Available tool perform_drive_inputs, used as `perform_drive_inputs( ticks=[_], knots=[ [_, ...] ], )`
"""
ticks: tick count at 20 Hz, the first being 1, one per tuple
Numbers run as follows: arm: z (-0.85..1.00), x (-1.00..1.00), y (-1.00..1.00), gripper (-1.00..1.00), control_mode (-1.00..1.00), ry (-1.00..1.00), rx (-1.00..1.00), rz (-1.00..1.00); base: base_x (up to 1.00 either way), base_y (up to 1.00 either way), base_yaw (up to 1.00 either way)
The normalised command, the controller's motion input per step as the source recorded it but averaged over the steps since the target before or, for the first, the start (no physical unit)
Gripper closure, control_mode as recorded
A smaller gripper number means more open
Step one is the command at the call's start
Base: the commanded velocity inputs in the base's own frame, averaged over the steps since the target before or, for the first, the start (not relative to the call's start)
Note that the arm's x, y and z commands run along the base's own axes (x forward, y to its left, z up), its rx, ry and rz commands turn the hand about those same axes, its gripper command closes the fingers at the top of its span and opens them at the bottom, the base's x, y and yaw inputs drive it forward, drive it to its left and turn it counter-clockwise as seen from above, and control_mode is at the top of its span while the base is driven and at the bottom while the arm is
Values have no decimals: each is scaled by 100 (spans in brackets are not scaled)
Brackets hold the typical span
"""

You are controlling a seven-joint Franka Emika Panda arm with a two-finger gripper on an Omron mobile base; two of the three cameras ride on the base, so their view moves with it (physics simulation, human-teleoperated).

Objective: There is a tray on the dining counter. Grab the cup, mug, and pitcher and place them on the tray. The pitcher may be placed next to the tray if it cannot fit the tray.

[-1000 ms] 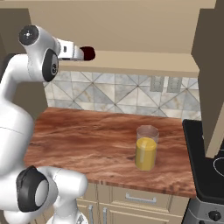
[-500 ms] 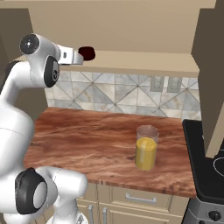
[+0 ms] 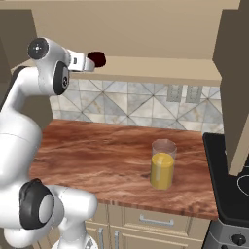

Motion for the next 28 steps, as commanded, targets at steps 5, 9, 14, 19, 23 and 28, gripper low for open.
perform_drive_inputs(
  ticks=[5,9,14,19,23,28],
  knots=[
    [0,23,0,-100,-100,0,2,0,0,0,0],
    [0,24,0,-100,-100,0,0,0,0,0,0],
    [0,18,0,-100,-100,0,0,0,0,0,0],
    [0,20,0,-100,-100,0,0,0,0,0,0],
    [0,14,0,-100,-100,0,0,0,0,0,0],
    [0,12,0,-100,-100,-1,0,-1,0,0,0]
  ],
)
